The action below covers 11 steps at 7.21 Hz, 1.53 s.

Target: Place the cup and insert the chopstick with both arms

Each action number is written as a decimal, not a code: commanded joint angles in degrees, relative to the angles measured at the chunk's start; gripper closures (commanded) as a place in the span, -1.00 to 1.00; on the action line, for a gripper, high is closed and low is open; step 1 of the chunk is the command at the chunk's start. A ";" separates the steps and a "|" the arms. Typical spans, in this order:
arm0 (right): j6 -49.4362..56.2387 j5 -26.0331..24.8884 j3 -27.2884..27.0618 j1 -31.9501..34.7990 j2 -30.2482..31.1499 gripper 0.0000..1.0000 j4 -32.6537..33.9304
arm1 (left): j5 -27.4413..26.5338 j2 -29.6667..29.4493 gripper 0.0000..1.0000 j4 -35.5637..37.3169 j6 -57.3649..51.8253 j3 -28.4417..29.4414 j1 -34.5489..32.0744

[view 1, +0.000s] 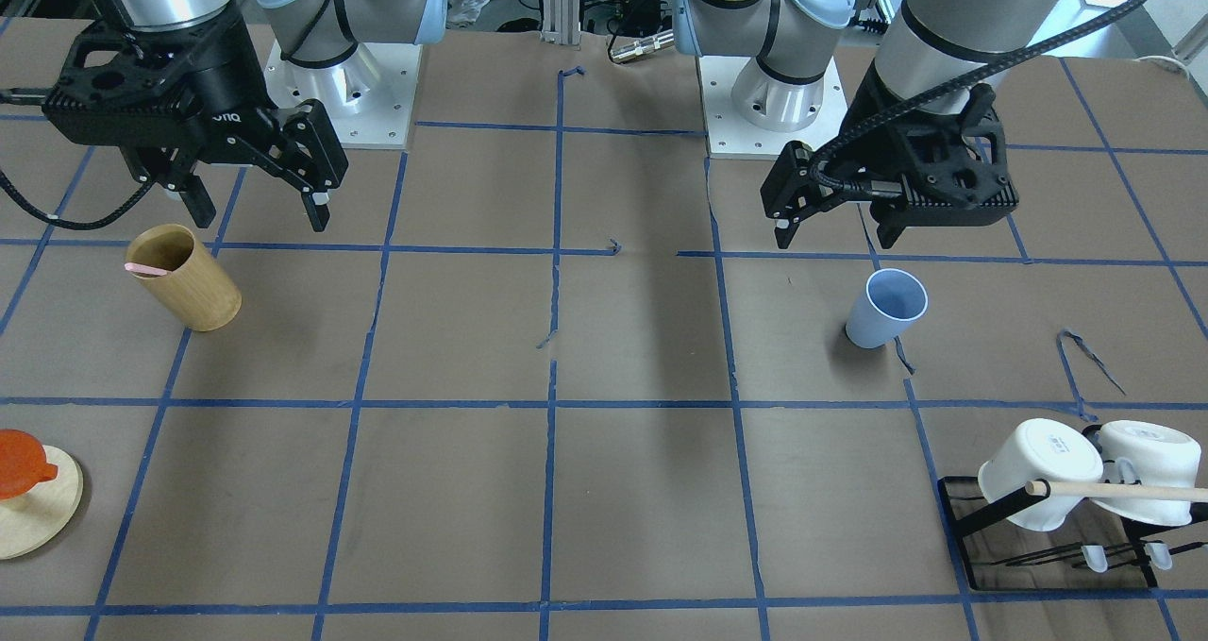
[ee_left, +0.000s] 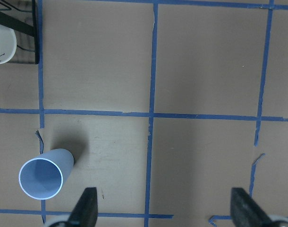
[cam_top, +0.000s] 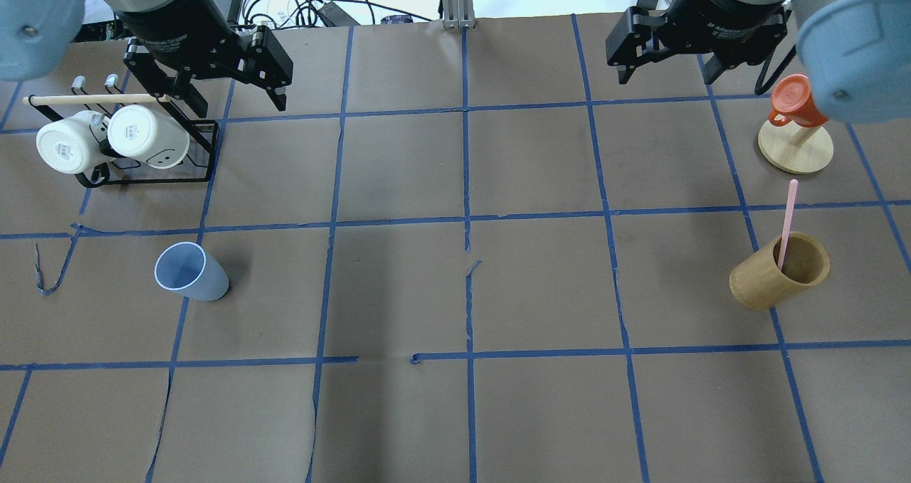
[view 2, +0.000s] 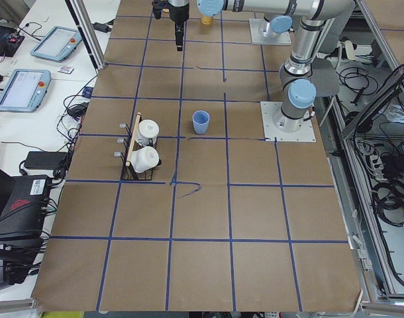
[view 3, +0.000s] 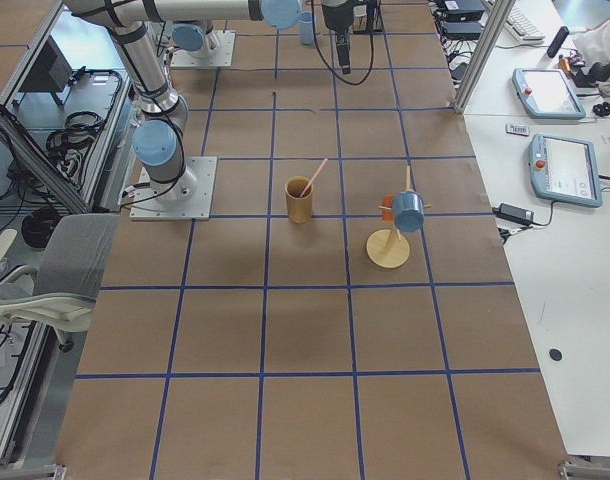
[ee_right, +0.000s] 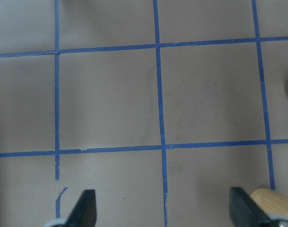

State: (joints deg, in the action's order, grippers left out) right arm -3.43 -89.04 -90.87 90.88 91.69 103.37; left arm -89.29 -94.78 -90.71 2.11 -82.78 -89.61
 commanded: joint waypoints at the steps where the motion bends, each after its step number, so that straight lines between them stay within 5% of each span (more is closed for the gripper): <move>1: 0.00 -0.08 -0.09 0.00 0.33 -1.00 -0.27 | 0.08 0.65 -1.00 -0.08 -0.09 -0.10 -0.13; 8: 0.09 -0.08 -0.18 -0.09 0.42 -1.00 -0.62 | -0.01 1.09 -1.00 0.00 -0.18 -0.10 -0.04; 11: 5.69 0.88 -0.18 0.00 1.30 -1.00 -7.72 | -0.09 1.27 -1.00 0.00 -0.18 -0.19 -0.04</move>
State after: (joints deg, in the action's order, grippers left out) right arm -0.29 -88.65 -91.06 90.80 92.68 98.41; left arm -89.32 -93.60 -90.70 1.93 -82.90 -89.65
